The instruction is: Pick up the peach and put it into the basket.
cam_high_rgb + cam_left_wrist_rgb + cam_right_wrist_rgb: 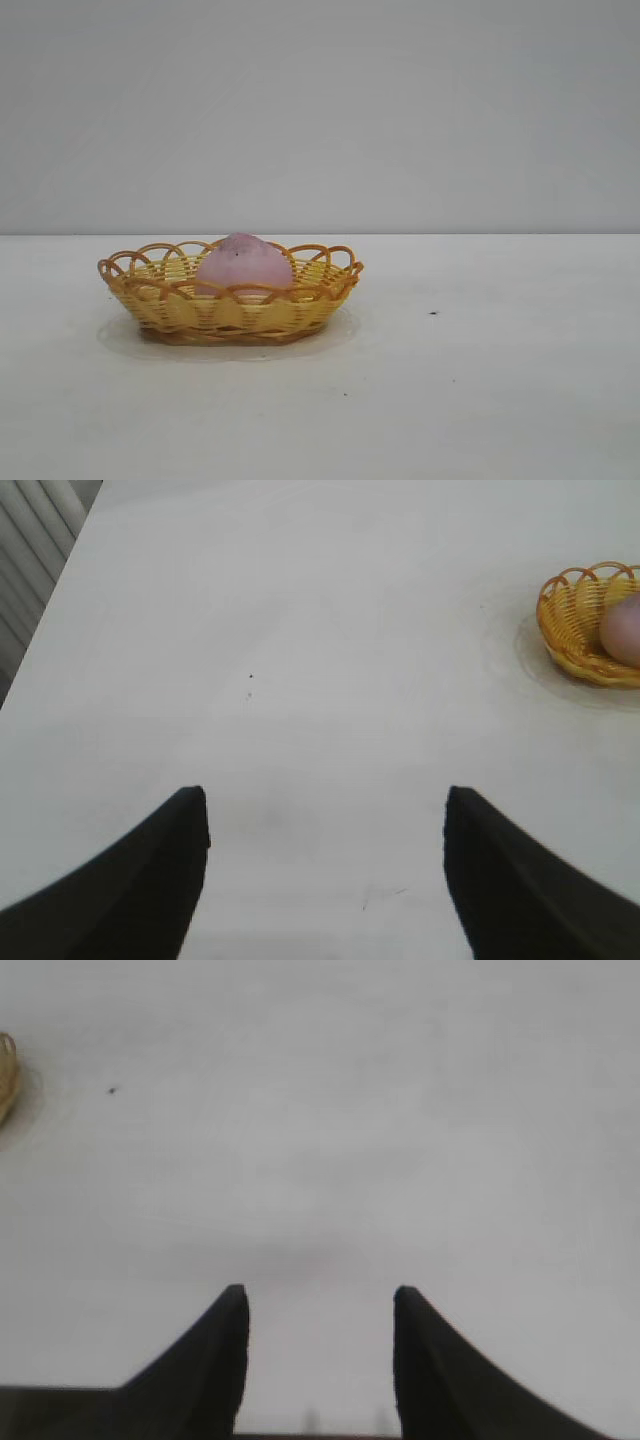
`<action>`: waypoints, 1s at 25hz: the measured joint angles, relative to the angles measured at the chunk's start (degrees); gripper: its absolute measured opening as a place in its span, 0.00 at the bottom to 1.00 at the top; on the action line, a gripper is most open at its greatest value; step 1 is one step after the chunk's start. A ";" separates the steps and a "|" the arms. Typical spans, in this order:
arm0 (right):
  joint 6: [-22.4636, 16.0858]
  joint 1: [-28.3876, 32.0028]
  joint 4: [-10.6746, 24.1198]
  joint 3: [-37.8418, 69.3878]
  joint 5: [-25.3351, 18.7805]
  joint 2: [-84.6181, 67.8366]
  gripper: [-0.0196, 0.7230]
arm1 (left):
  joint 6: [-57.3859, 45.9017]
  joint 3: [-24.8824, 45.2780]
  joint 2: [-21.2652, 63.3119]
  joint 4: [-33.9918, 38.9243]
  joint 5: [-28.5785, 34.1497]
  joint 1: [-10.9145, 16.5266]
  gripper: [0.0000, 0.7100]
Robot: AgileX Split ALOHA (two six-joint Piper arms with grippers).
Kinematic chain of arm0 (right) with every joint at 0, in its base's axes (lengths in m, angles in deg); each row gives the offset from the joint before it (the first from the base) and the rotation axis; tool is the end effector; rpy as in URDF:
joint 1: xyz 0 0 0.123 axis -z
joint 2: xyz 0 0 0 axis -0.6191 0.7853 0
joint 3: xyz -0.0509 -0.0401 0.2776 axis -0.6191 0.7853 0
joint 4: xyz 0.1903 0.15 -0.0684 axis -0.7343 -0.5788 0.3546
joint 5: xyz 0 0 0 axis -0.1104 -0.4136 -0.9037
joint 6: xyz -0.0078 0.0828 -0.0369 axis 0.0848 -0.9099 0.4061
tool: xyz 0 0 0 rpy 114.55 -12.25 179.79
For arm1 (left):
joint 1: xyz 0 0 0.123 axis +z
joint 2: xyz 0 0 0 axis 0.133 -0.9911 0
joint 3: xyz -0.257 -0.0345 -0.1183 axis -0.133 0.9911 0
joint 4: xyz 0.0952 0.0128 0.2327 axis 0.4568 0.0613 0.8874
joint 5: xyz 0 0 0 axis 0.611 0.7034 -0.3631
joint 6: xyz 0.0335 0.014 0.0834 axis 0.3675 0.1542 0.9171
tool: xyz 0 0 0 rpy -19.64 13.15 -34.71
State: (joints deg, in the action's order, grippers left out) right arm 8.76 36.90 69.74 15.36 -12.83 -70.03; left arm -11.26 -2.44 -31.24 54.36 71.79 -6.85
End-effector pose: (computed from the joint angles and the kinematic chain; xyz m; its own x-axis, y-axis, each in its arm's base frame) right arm -0.0099 0.0076 0.2678 -0.5174 -0.0401 -0.8548 -0.1110 0.9936 0.0206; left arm -0.0085 0.0033 0.2679 -0.5067 -0.0028 -0.8621 -0.0440 0.9988 0.0226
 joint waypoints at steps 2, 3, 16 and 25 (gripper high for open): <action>0.00 0.00 0.00 0.00 0.00 0.00 0.44 | 0.00 0.00 0.00 0.00 0.00 0.00 0.62; 0.00 0.00 0.00 0.00 0.00 0.00 0.44 | 0.00 0.00 0.00 0.00 0.00 0.00 0.62; 0.00 0.00 0.00 0.00 0.00 0.00 0.38 | 0.00 0.00 0.00 0.00 0.00 0.00 0.62; 0.00 0.00 0.00 0.00 0.00 0.00 0.38 | 0.00 0.00 0.00 0.00 0.00 0.00 0.62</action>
State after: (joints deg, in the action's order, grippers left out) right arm 8.76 36.90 69.74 15.36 -12.83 -70.03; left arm -11.26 -2.44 -31.24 54.36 71.79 -6.85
